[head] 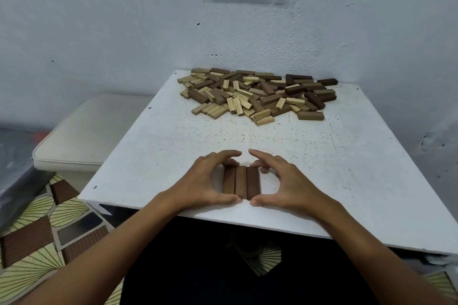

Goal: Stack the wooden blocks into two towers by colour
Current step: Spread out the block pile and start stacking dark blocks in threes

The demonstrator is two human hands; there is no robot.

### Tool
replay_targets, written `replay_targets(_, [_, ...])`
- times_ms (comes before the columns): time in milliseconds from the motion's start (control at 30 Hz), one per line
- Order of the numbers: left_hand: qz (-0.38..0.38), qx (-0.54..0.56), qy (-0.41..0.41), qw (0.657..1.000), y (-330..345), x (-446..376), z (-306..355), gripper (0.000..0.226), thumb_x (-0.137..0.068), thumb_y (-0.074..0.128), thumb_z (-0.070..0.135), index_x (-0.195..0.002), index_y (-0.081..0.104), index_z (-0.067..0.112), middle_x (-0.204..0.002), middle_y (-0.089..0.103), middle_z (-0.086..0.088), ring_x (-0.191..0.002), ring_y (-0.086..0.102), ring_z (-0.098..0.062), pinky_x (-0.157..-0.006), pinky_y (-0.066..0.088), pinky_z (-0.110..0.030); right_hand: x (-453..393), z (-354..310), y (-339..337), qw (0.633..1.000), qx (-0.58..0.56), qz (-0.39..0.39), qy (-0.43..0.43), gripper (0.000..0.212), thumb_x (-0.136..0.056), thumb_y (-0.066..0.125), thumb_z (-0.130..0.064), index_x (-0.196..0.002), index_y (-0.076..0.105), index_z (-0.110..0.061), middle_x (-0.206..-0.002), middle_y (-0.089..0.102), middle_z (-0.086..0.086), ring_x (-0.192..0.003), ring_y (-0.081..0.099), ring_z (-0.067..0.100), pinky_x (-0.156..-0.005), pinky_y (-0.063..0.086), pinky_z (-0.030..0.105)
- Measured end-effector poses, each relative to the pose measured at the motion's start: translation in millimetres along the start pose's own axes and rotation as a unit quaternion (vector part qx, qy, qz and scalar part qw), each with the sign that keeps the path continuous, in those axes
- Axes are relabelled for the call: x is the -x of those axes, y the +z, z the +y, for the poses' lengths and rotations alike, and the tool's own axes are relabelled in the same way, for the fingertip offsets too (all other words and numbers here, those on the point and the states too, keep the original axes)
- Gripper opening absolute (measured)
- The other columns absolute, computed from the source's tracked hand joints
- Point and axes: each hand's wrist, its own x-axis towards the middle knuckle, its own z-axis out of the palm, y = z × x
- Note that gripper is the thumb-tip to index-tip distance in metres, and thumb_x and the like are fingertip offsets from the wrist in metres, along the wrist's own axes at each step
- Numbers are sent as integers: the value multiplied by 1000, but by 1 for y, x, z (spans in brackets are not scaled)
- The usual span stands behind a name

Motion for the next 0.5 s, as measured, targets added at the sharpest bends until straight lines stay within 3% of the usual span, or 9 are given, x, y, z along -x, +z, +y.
replay_targets(167, [3, 11, 6, 1000, -1, 0, 0, 83, -59, 84, 52, -131, 43, 47, -121, 61, 17, -116, 50, 8, -96, 38, -16, 0, 0, 1, 1000, 13, -9, -2, 97, -65, 84, -39, -139, 26, -62, -124, 46, -23, -118, 42, -8, -101, 37, 22])
replay_targets(367, [16, 17, 7, 1000, 2, 1, 1, 76, -54, 80, 59, -121, 46, 54, -112, 55, 37, -115, 50, 2, -96, 38, -21, -1, -2, 3, 999, 36, -5, -5, 95, -65, 84, -43, -136, 25, -65, -116, 42, -29, -116, 43, -8, -96, 39, 21])
replay_targets(500, [16, 36, 11, 999, 2, 2, 1, 80, -53, 82, 57, -124, 46, 53, -119, 60, 19, -116, 53, 1, -94, 40, -18, -1, -4, 4, 999, 48, 4, -11, 93, -64, 83, -43, -136, 27, -64, -114, 40, -28, -112, 41, -10, -93, 39, 18])
